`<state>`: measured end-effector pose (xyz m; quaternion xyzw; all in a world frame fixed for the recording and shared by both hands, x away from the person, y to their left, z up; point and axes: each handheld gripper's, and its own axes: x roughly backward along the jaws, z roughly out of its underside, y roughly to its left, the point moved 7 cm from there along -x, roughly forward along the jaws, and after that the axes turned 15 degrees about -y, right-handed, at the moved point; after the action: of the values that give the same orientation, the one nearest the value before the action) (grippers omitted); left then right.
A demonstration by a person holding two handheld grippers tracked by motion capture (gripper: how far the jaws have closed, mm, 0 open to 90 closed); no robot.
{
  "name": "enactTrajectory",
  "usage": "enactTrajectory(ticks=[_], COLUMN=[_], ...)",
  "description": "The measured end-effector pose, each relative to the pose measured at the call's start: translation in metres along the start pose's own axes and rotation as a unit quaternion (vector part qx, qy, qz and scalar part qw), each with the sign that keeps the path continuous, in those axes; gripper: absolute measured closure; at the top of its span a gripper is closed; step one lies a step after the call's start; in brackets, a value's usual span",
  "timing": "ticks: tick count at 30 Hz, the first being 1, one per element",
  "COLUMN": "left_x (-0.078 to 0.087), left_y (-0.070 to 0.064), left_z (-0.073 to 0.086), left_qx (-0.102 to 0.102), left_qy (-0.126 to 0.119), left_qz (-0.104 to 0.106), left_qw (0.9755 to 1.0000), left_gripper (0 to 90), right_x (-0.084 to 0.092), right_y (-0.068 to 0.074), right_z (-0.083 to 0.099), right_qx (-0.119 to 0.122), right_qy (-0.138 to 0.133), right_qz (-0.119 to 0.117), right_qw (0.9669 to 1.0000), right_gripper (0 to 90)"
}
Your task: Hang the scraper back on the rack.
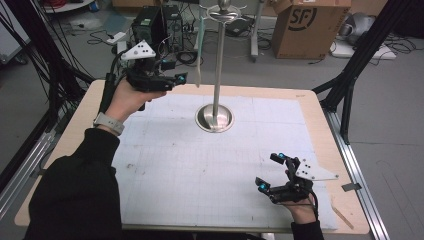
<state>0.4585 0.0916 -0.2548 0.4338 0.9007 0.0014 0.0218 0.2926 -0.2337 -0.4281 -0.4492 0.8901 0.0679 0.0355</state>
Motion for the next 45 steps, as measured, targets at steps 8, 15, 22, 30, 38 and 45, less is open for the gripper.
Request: enactTrajectory(ticks=[8,15,22,30,38,45], left_x=[0.033,0.059,0.095,0.142,0.177,0.203], left_y=[-0.011,-0.024,-0.024,-0.008,-0.01,-0.016], left_z=[0.025,0.046,0.067,0.099,0.126,0.152], left_qx=[-0.045,-0.015,-0.018,0.003,0.017,0.026], left_qy=[0.007,0.02,-0.004,0.01,-0.013,-0.026], left_qz=[-0.016,-0.013,-0.032,-0.061,-0.081,-0.101], left_qw=[0.9988,0.9996,0.9993,0.9981,0.9965,0.9941], left_gripper=[10.9,1.6,1.6,1.7,1.7,1.7], right_x=[0.0,-0.003,-0.006,-0.007,-0.006,-0.004], right_y=[-0.001,-0.002,-0.003,-0.006,-0.005,-0.005], right_z=[0.0,-0.003,-0.003,-0.003,-0.003,-0.003], right_qx=[-0.002,-0.003,-0.002,-0.005,0.001,0.005], right_qy=[-0.003,-0.011,-0.01,-0.013,-0.014,-0.016], right_qz=[0.003,0.006,0.01,0.017,0.025,0.033], right_qw=[1.0,0.9999,0.9999,0.9998,0.9996,0.9993], right_gripper=[1.1,1.2,1.2,1.2,1.2,1.1])
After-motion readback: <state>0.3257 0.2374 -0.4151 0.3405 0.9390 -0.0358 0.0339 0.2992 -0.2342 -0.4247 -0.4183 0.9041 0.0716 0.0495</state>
